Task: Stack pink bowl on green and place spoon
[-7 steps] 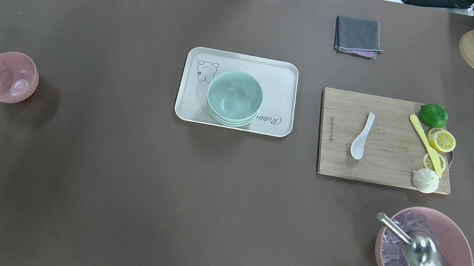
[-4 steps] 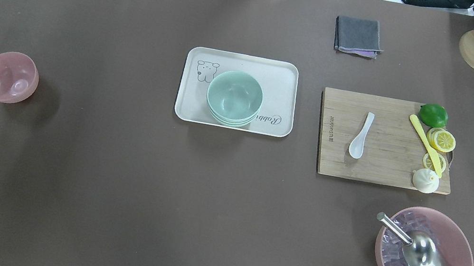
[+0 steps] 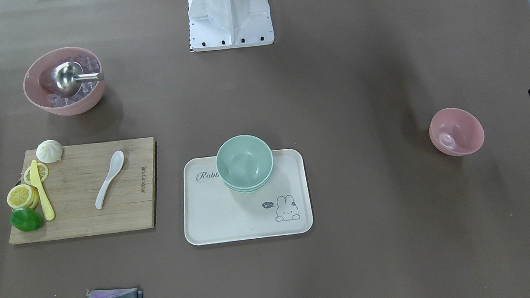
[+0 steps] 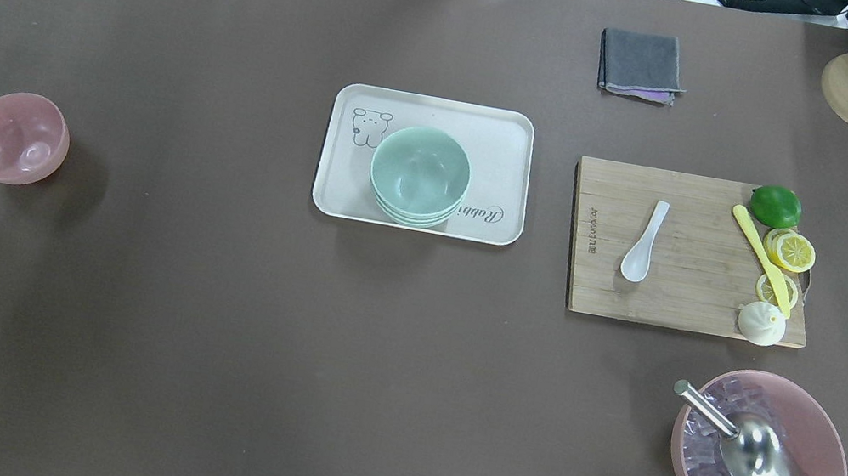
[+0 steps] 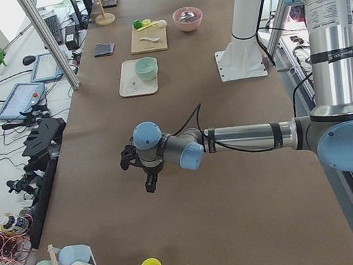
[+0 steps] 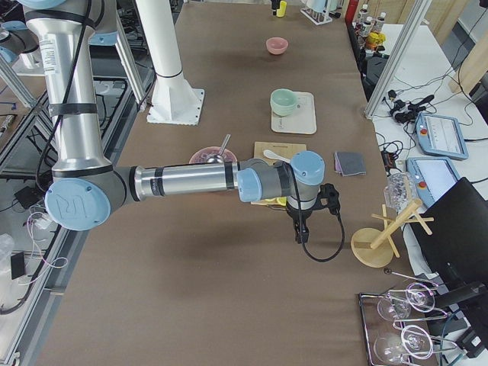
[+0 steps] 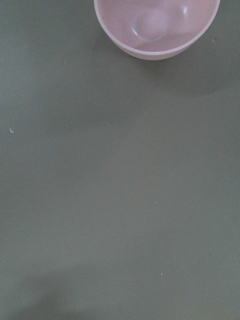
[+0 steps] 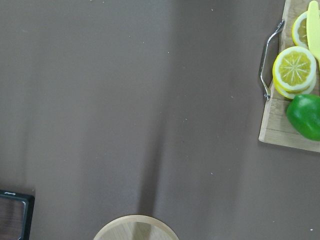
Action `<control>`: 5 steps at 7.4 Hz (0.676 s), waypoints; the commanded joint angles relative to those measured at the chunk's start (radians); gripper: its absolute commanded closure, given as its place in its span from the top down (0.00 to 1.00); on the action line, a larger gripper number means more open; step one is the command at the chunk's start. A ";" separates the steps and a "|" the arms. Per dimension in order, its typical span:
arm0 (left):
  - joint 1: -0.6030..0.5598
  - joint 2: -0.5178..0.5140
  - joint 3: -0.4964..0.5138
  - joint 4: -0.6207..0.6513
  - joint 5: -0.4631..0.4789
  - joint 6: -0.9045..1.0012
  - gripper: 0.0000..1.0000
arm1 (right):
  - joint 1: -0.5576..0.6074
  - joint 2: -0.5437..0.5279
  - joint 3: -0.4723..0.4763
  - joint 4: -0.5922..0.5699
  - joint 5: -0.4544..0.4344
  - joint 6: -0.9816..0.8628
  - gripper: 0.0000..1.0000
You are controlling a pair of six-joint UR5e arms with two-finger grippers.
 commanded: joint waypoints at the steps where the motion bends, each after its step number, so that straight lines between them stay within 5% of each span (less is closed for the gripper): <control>1: 0.000 -0.012 0.013 0.000 -0.003 0.000 0.98 | -0.004 0.005 -0.005 0.002 0.001 0.004 1.00; 5: 0.000 -0.012 -0.007 0.000 -0.005 -0.002 0.98 | -0.009 0.008 0.006 0.007 0.009 0.004 1.00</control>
